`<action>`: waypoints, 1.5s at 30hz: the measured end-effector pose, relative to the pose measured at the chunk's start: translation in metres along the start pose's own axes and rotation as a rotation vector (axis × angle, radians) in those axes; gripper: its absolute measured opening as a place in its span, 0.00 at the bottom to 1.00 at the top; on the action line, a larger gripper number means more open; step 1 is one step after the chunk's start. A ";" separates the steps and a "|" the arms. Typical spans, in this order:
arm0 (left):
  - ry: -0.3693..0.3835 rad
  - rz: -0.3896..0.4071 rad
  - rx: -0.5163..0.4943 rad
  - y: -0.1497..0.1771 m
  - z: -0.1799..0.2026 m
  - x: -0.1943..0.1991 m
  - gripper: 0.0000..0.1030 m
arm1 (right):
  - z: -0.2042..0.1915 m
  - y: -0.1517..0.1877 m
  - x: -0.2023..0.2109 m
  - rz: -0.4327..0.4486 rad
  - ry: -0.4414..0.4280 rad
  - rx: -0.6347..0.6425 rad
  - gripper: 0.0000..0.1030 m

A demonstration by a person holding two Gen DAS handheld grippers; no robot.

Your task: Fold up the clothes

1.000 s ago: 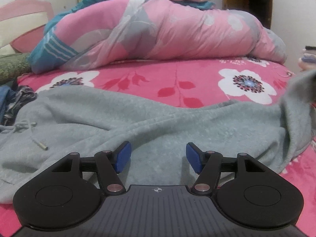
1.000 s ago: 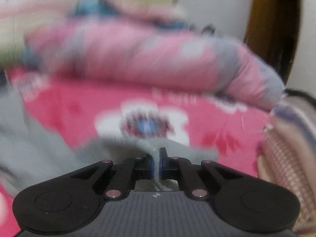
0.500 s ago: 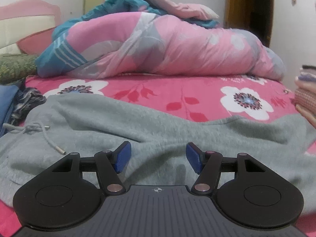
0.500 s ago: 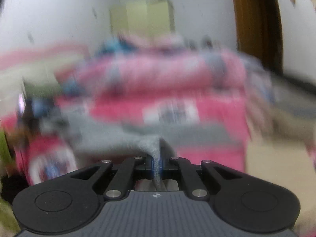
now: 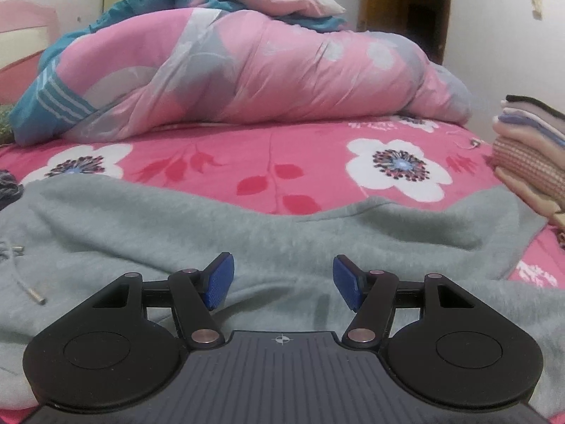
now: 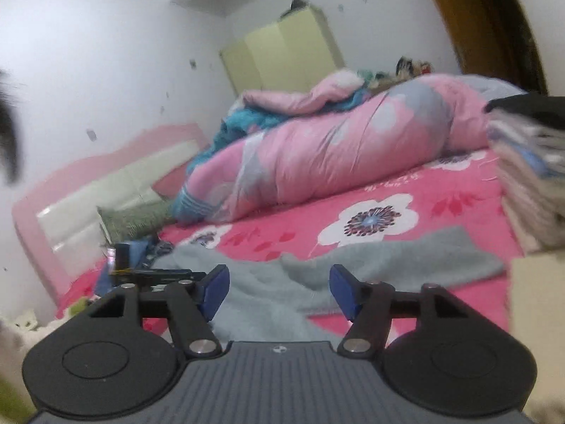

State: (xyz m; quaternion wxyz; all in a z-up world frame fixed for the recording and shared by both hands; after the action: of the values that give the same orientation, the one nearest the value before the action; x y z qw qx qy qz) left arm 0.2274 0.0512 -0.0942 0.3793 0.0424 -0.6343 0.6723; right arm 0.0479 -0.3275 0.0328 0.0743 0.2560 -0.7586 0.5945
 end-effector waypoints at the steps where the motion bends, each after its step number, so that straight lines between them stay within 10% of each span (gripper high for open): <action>1: -0.012 0.003 0.014 -0.001 -0.002 -0.002 0.61 | -0.005 -0.004 -0.028 -0.024 -0.007 0.022 0.64; 10: -0.179 0.114 0.203 -0.014 -0.088 0.021 0.60 | -0.093 -0.027 -0.288 -0.260 -0.152 0.213 0.69; 17: -0.269 0.213 0.237 -0.013 -0.155 0.031 0.60 | -0.141 0.036 -0.434 -0.540 -0.128 0.508 0.73; 21: -0.267 0.249 0.272 -0.006 -0.177 0.033 0.60 | -0.130 0.068 -0.433 -0.644 -0.126 0.653 0.71; 23: -0.275 0.249 0.286 -0.001 -0.185 0.033 0.60 | -0.128 0.072 -0.424 -0.618 -0.111 0.689 0.54; 25: -0.291 0.237 0.296 0.005 -0.191 0.033 0.60 | -0.133 0.071 -0.416 -0.585 -0.075 0.731 0.04; 34: -0.452 0.204 0.258 0.014 -0.209 0.040 0.60 | -0.134 -0.036 -0.410 -0.235 0.225 0.830 0.04; 41: -0.447 0.174 0.310 0.026 -0.221 0.039 0.60 | -0.086 0.010 -0.486 -0.344 0.381 0.798 0.11; 45: -0.433 0.187 0.313 0.024 -0.220 0.044 0.60 | -0.091 0.001 -0.472 -0.326 0.396 0.839 0.38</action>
State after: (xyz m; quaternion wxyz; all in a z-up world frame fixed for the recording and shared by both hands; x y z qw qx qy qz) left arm 0.2762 0.2678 -0.1325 0.1600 0.1844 -0.5902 0.7695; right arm 0.4346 -0.1000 -0.1388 0.1993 0.2613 -0.3750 0.8668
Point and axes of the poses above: each gripper's, at about its wrist camera, not at the fingertips, and x roughly against the way its jaws point, z to its right, y to its underside, the point moved 9 cm from there along -x, roughly the way its jaws point, and after that the axes turned 12 degrees about y, right-handed, at the moved point
